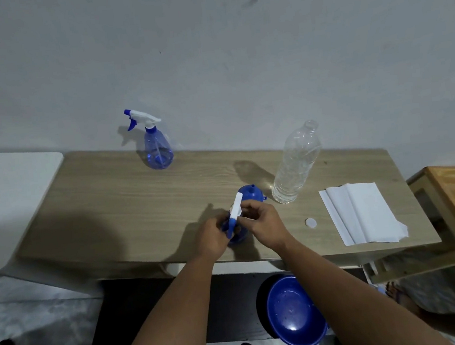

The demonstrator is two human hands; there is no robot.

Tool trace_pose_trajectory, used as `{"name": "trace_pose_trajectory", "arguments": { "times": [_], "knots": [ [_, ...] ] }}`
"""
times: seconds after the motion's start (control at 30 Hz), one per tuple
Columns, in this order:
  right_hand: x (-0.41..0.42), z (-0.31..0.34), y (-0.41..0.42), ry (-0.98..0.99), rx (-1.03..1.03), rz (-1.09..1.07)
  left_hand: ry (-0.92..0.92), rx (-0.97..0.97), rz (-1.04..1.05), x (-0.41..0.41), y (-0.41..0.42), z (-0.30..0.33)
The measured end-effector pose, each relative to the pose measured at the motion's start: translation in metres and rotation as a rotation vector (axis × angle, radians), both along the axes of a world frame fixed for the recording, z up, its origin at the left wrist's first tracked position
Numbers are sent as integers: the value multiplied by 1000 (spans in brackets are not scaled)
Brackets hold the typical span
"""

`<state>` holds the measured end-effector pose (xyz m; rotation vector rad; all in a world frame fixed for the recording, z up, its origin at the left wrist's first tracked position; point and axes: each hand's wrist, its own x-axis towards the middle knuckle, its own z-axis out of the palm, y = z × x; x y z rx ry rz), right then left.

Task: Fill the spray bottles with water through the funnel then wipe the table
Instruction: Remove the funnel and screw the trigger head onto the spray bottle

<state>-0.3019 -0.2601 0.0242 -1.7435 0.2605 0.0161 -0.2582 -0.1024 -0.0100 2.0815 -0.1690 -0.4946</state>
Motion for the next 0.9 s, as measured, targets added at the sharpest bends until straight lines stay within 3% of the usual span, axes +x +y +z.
{"name": "trace_pose_trajectory", "arguments": {
  "times": [0.23,0.6,0.9],
  "knots": [
    [1,-2,-3,-20,2,39,-19,71,-34,3,0,-4],
    [2,1,7,46,-242,-86,59,193,17,6,0,-17],
    [-2,2,-3,-8,-203,44,63,87,30,0,1,-2]
  ]
}}
